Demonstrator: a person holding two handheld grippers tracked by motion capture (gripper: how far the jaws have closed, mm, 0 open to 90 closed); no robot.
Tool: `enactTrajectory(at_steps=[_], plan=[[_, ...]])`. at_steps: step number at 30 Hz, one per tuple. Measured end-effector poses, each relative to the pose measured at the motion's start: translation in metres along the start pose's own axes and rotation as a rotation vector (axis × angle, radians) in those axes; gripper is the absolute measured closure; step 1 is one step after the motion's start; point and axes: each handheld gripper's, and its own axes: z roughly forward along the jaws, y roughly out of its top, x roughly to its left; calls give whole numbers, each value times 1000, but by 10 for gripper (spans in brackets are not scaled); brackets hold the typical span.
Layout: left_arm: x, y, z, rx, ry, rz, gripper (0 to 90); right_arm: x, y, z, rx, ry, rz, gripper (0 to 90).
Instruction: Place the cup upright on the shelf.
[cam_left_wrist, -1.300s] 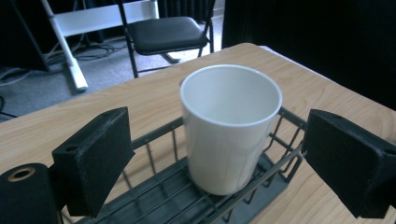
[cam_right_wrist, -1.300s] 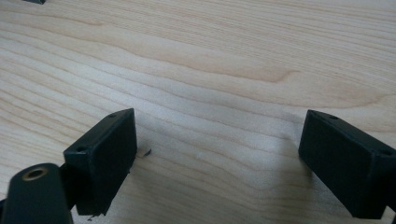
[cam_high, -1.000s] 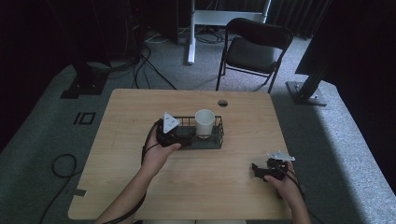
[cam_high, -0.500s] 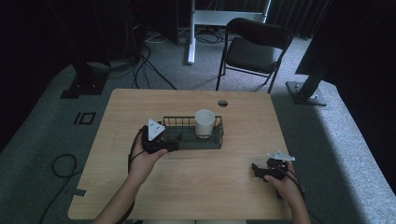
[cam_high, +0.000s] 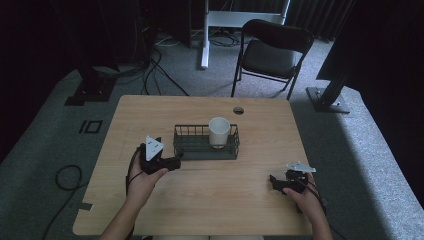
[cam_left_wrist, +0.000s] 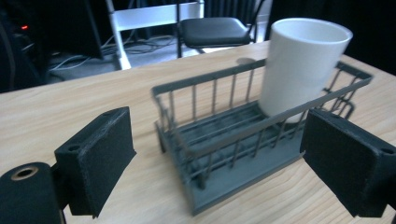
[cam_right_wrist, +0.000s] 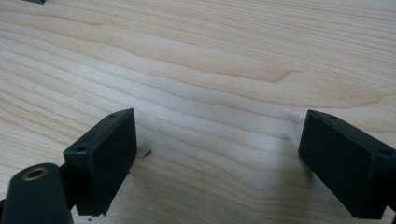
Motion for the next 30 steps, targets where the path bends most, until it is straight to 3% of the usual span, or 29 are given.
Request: enactTrajectory(at_steps=[16, 19, 23, 30], plan=[[24, -47, -14, 69, 52, -56, 101, 0, 0, 0, -1, 0, -2, 110], [29, -58, -18, 88, 89, -71, 101, 0, 0, 0, -1, 0, -3, 110], [32, -65, -22, 94, 100, -80, 101, 0, 0, 0, -1, -1, -3, 110], [39, -82, -29, 107, 125, -131, 99, 0, 0, 0, -1, 0, -3, 110]])
